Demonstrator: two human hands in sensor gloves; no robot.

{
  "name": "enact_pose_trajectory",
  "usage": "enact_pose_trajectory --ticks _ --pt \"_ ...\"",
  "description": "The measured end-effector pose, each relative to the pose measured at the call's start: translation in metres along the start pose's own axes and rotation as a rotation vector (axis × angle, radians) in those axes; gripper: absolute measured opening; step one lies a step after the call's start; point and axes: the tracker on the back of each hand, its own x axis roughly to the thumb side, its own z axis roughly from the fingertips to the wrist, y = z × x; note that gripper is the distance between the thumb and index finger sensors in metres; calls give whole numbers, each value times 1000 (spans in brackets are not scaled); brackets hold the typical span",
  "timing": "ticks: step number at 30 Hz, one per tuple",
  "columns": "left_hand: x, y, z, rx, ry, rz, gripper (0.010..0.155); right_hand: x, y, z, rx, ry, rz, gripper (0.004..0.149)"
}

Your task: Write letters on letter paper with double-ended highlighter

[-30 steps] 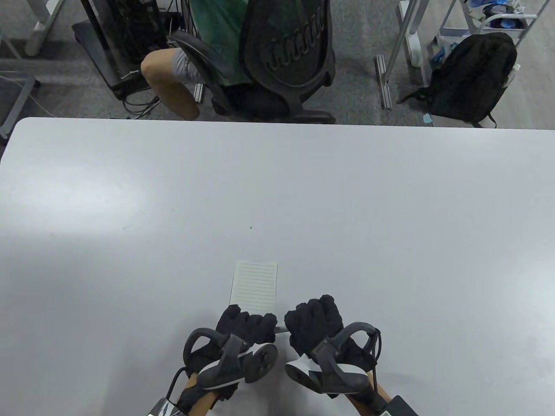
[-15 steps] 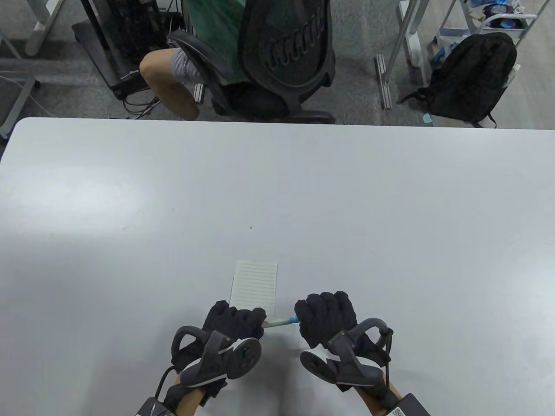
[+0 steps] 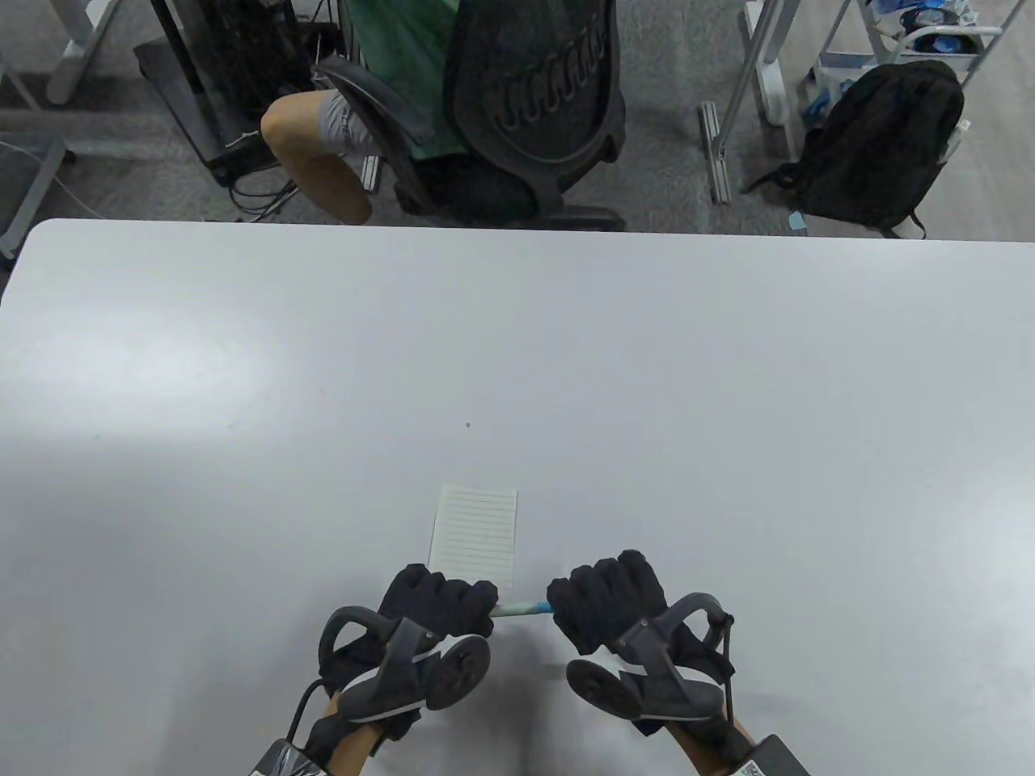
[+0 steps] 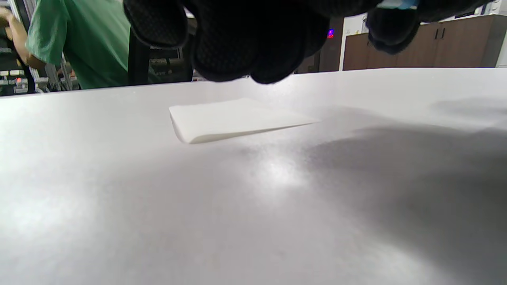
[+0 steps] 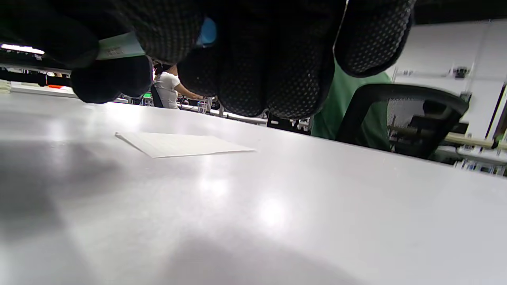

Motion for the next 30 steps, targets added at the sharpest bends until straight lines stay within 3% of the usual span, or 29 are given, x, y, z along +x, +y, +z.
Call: enact_pose_trajectory --ticks 6,8,11,30 --pt "-2 5 2 96 6 -11 52 -7 -7 0 -3 16 -79 45" --pt "-16 4 8 125 69 -146 52 -20 -5 7 49 94 24 45" --pt "-46 -1 16 103 157 -21 52 -51 -5 19 53 180 -24 45" --pt "-33 -2 5 2 124 -19 55 -52 22 5 123 214 61 47"
